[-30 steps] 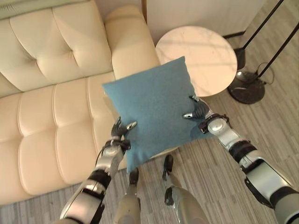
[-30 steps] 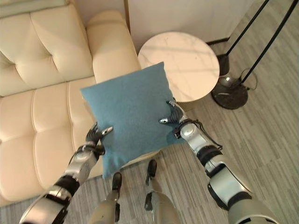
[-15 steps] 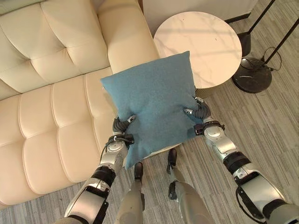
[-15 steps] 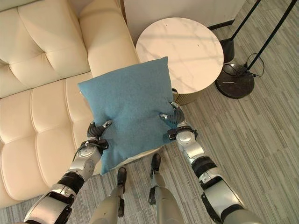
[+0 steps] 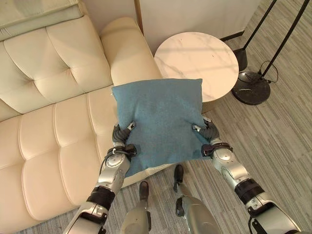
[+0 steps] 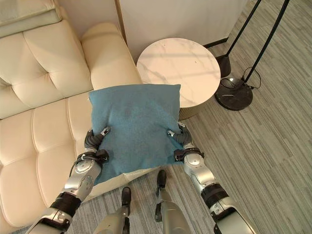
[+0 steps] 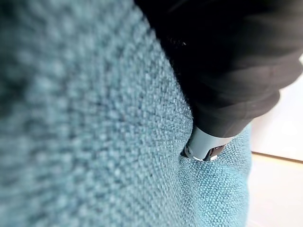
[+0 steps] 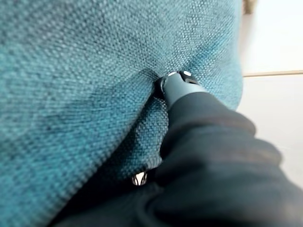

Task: Pick up all the scattered cushions and arrange them neatly on the sofa.

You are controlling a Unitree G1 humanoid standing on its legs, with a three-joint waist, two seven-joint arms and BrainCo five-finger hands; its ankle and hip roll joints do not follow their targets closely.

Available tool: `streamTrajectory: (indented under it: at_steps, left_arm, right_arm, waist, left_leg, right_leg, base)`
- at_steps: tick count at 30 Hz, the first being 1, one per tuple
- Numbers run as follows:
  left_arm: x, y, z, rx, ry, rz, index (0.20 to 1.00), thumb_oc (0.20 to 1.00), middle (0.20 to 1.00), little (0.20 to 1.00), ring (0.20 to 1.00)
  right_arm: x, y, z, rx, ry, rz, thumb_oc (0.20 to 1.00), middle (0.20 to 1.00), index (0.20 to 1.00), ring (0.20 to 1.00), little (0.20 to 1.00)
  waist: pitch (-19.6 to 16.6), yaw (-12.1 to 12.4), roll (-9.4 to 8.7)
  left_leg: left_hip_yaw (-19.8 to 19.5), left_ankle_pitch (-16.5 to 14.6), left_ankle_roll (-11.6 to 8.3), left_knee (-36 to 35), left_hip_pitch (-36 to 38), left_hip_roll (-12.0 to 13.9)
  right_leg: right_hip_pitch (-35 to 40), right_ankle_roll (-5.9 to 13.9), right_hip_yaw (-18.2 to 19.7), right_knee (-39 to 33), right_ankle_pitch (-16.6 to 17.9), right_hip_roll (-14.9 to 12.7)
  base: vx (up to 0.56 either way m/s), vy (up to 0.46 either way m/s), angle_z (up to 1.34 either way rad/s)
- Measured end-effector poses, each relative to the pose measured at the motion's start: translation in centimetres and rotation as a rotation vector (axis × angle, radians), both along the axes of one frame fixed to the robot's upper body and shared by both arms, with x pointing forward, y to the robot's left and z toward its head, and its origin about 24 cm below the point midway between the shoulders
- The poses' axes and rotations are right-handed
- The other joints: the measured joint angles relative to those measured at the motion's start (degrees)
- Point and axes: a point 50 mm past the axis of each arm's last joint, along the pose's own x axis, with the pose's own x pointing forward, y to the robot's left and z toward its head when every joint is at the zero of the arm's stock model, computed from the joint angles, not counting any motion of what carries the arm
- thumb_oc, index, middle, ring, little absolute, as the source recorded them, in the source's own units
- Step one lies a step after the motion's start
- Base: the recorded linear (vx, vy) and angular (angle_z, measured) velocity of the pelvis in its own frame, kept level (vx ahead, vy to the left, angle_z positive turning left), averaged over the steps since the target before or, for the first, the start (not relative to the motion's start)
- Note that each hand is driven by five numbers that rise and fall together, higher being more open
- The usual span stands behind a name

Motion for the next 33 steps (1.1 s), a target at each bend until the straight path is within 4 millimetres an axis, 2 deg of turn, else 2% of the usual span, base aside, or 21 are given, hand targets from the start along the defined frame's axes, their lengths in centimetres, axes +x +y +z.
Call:
streamTrajectory:
  at_steps: [7,10,13,15,16,17,18,19,20,21,22,23,24,25,26,27,29,30,31,32,33]
  left_arm:
    - [-4.6,2.4,0.6,-0.035,-0.067,0.039,0.2,0.2,0.2,0.2,0.2]
    - [-6.2,3.0,0.6,-0.01,-0.084,0.041,0.2,0.2,0.2,0.2,0.2]
    - [-6.6,3.1,0.3,-0.001,-0.074,0.04,0.2,0.2,0.2,0.2,0.2]
    - [-6.9,3.3,0.1,0.009,-0.059,0.038,0.2,0.2,0.2,0.2,0.2]
    - [-6.8,3.2,0.1,0.015,-0.061,0.029,0.2,0.2,0.2,0.2,0.2]
    - [-6.2,2.9,0.5,0.026,-0.077,0.017,0.2,0.2,0.2,0.2,0.2]
    - [-5.9,2.7,0.7,0.036,-0.088,0.011,0.2,0.2,0.2,0.2,0.2]
    - [-5.9,2.8,0.8,0.046,-0.09,0.007,0.2,0.2,0.2,0.2,0.2]
    - [-5.7,2.9,1.1,0.072,-0.094,-0.008,0.2,0.2,0.2,0.2,0.2]
    - [-5.5,2.9,1.4,0.1,-0.101,-0.037,0.2,0.2,0.2,0.2,0.2]
    - [-5.4,2.9,1.5,0.111,-0.105,-0.047,0.2,0.2,0.2,0.2,0.2]
    - [-5.3,3.1,1.7,0.12,-0.112,-0.048,0.2,0.2,0.2,0.2,0.2]
    - [-5.1,3.1,1.9,0.117,-0.119,-0.045,0.2,0.2,0.2,0.2,0.2]
    - [-5.1,3.1,2.0,0.112,-0.127,-0.04,0.2,0.2,0.2,0.2,0.2]
    - [-5.2,3.2,1.9,0.095,-0.128,-0.022,0.2,0.2,0.2,0.2,0.2]
    - [-5.3,3.1,1.8,0.084,-0.124,-0.018,0.2,0.2,0.2,0.2,0.2]
    - [-5.5,2.9,1.4,0.07,-0.115,-0.019,0.2,0.2,0.2,0.2,0.2]
    - [-5.3,2.4,1.5,0.064,-0.123,-0.038,0.2,0.2,0.2,0.2,0.2]
    - [-5.3,2.1,1.4,0.059,-0.121,-0.05,0.2,0.2,0.2,0.2,0.2]
    - [-5.3,1.8,1.3,0.062,-0.113,-0.065,0.2,0.2,0.2,0.2,0.2]
    - [-5.4,1.7,1.2,0.062,-0.11,-0.071,0.2,0.2,0.2,0.2,0.2]
  right_arm:
    - [-3.4,0.6,3.7,0.071,-0.181,0.166,0.2,0.2,0.2,0.2,0.2]
    - [-5.1,0.7,2.8,0.12,-0.168,0.191,0.2,0.2,0.2,0.2,0.2]
    - [-5.8,0.7,2.0,0.132,-0.138,0.196,0.2,0.2,0.2,0.2,0.2]
    - [-5.9,0.7,1.8,0.132,-0.134,0.204,0.2,0.2,0.2,0.2,0.2]
    - [-5.9,0.6,1.9,0.131,-0.139,0.201,0.2,0.2,0.2,0.2,0.2]
    - [-5.7,0.1,2.0,0.115,-0.147,0.185,0.2,0.2,0.2,0.2,0.2]
    - [-5.7,-0.1,2.0,0.108,-0.147,0.179,0.2,0.2,0.2,0.2,0.2]
    - [-5.7,-0.4,1.9,0.093,-0.143,0.169,0.2,0.2,0.2,0.2,0.2]
    - [-5.7,-0.7,1.6,0.085,-0.133,0.162,0.2,0.2,0.2,0.2,0.2]
    - [-5.6,-0.9,1.6,0.071,-0.133,0.156,0.2,0.2,0.2,0.2,0.2]
    - [-5.5,-1.0,1.6,0.06,-0.134,0.157,0.2,0.2,0.2,0.2,0.2]
    - [-5.5,-0.9,1.6,0.055,-0.137,0.158,0.2,0.2,0.2,0.2,0.2]
    - [-5.4,-0.9,1.7,0.052,-0.141,0.159,0.2,0.2,0.2,0.2,0.2]
    - [-5.4,-0.8,1.6,0.051,-0.14,0.161,0.2,0.2,0.2,0.2,0.2]
    - [-5.2,-0.8,1.8,0.043,-0.146,0.161,0.2,0.2,0.2,0.2,0.2]
    - [-5.2,-0.9,1.8,0.037,-0.146,0.159,0.2,0.2,0.2,0.2,0.2]
    - [-5.2,-1.2,1.7,0.023,-0.142,0.154,0.2,0.2,0.2,0.2,0.2]
    - [-5.4,-1.8,1.7,0.024,-0.152,0.128,0.2,0.2,0.2,0.2,0.2]
    - [-5.3,-2.2,1.8,0.015,-0.152,0.116,0.2,0.2,0.2,0.2,0.2]
    - [-5.2,-2.5,1.8,0.0,-0.153,0.107,0.2,0.2,0.2,0.2,0.2]
    - [-5.1,-2.8,1.9,-0.007,-0.156,0.1,0.2,0.2,0.2,0.2,0.2]
  waist:
    - [-2.2,0.0,0.34]
    - [-5.1,0.0,0.51]
    - [-6.5,0.1,0.46]
    - [-6.8,0.1,-0.04]
    - [-6.8,-0.1,-0.12]
    - [-6.1,0.1,1.3]
    - [-5.3,-0.1,2.29]
    - [-5.1,-0.1,2.74]
    - [-5.0,0.4,2.84]
    - [-5.0,1.7,2.83]
    - [-5.1,2.6,2.82]
    - [-5.2,3.5,2.63]
    - [-5.1,3.9,2.55]
    - [-5.2,4.7,2.1]
    - [-5.0,5.3,2.91]
    - [-5.2,5.3,3.8]
    - [-5.2,6.0,4.32]
    - [-5.3,5.0,4.3]
    - [-5.1,5.3,4.39]
    - [-5.0,6.7,4.97]
    - [-4.7,7.1,6.06]
  left_leg:
    - [2.7,-1.5,0.78,0.0,5.0,-0.4]
    - [3.2,-1.8,1.09,0.0,5.8,-1.2]
    - [3.9,-2.0,1.46,0.0,5.8,-1.8]
    - [4.3,-1.8,2.22,0.3,5.0,-3.0]
    - [4.4,-1.5,2.8,1.2,3.5,-3.1]
    - [4.3,-0.5,4.17,2.5,0.6,-1.6]
    - [3.6,-0.1,4.04,2.5,0.1,-0.5]
    - [2.6,0.6,4.33,2.6,0.0,0.4]
    - [1.8,0.7,4.22,3.4,-0.3,1.3]
    - [0.7,1.0,3.89,3.8,-0.4,2.4]
    - [-0.2,1.2,3.47,4.1,-0.5,2.8]
    - [-1.5,1.7,2.87,4.6,-0.9,3.0]
    - [-2.6,2.0,2.39,5.2,-1.6,2.8]
    - [-3.2,2.3,1.95,5.3,-2.0,2.3]
    - [-3.6,3.0,1.56,5.2,-2.6,2.8]
    - [-3.9,4.1,0.94,4.9,-3.4,3.7]
    - [-4.5,5.6,-0.46,5.8,-5.1,5.3]
    - [-7.2,8.6,-3.64,8.5,-11.3,6.1]
    - [-7.4,10.9,-4.25,7.5,-12.5,6.5]
    - [-7.1,12.5,-4.65,6.1,-13.3,7.6]
    - [-8.1,14.2,-6.34,4.7,-14.0,8.2]
  right_leg:
    - [3.8,-0.25,2.7,0.0,-0.2,0.2]
    - [4.2,-0.14,3.4,0.0,-0.2,-0.1]
    - [4.0,0.1,3.8,0.0,-0.1,-0.8]
    - [3.1,1.55,4.9,0.0,0.9,-1.5]
    - [2.2,3.17,5.2,0.0,0.5,-2.1]
    - [-1.4,6.57,5.3,4.6,-4.7,-1.5]
    - [-3.3,4.43,5.4,10.5,-6.6,-0.6]
    - [-3.7,4.54,5.1,16.9,-9.4,-0.5]
    - [-3.1,5.26,5.7,26.1,-14.8,-0.6]
    - [-1.2,6.71,6.7,33.4,-18.8,-0.6]
    - [1.5,7.72,7.5,35.3,-20.9,-0.7]
    - [7.4,8.5,9.3,31.7,-23.2,-0.8]
    - [10.6,8.29,10.2,25.6,-24.5,-0.6]
    - [14.2,5.19,10.2,18.3,-25.1,-0.7]
    - [15.8,2.07,10.2,15.1,-23.8,0.2]
    - [16.2,1.64,9.4,13.6,-22.7,1.2]
    - [15.3,0.79,8.4,12.8,-22.2,3.4]
    - [12.3,-1.14,7.6,13.8,-22.8,5.4]
    - [11.0,-2.6,6.2,14.6,-22.3,6.5]
    - [8.0,-3.35,5.6,18.3,-23.1,8.2]
    - [6.0,-4.6,4.1,22.1,-23.6,9.3]
  base:
    - [0.03,0.13,-0.18]
    - [-0.07,0.135,-0.14]
    - [-0.21,0.107,-0.08]
    - [-0.3,0.035,-0.13]
    - [-0.26,0.031,-0.05]
    - [-0.25,0.013,0.1]
    - [-0.19,-0.011,0.25]
    - [-0.18,-0.027,0.43]
    - [-0.14,-0.065,0.42]
    - [-0.1,-0.135,0.35]
    - [-0.17,-0.281,0.34]
    - [-0.13,-0.237,0.44]
    - [-0.16,-0.226,0.45]
    - [-0.12,-0.141,0.29]
    - [-0.23,-0.234,0.28]
    - [-0.29,-0.262,0.27]
    - [-0.37,-0.237,0.58]
    - [-0.42,-0.135,1.01]
    - [-0.43,-0.071,0.99]
    - [-0.37,-0.039,0.44]
    - [-0.29,-0.033,0.68]
